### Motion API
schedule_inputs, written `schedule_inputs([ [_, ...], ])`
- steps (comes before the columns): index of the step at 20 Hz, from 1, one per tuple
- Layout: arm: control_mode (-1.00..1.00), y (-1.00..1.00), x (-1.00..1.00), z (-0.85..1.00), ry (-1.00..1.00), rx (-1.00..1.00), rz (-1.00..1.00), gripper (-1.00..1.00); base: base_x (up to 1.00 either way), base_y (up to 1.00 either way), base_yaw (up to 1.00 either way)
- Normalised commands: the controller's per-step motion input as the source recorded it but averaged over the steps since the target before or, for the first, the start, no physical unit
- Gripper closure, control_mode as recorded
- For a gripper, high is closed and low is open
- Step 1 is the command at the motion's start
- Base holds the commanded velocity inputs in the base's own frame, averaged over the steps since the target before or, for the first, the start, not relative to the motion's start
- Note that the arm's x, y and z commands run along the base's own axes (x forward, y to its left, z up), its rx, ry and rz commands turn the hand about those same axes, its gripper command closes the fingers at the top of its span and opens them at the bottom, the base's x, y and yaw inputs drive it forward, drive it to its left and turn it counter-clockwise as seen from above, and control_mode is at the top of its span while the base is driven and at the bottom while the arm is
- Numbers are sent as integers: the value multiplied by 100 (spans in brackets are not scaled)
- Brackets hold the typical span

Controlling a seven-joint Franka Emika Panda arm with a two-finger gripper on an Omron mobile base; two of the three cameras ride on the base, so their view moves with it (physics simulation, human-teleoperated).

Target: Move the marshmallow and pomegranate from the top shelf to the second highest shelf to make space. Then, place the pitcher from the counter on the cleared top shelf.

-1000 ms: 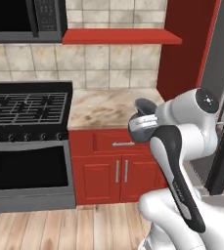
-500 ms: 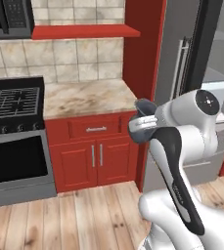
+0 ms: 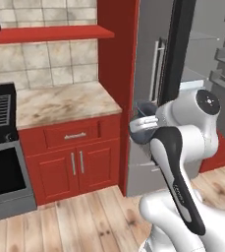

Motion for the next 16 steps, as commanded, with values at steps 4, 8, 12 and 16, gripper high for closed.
schedule_inputs([
  [4,100,0,0,0,0,0,0,100,0,-83,-20],
  [8,100,0,0,0,0,0,0,100,14,-98,-14],
  [12,100,0,0,0,0,0,0,100,11,-100,-22],
  [16,100,0,0,0,0,0,0,100,19,-99,-30],
])
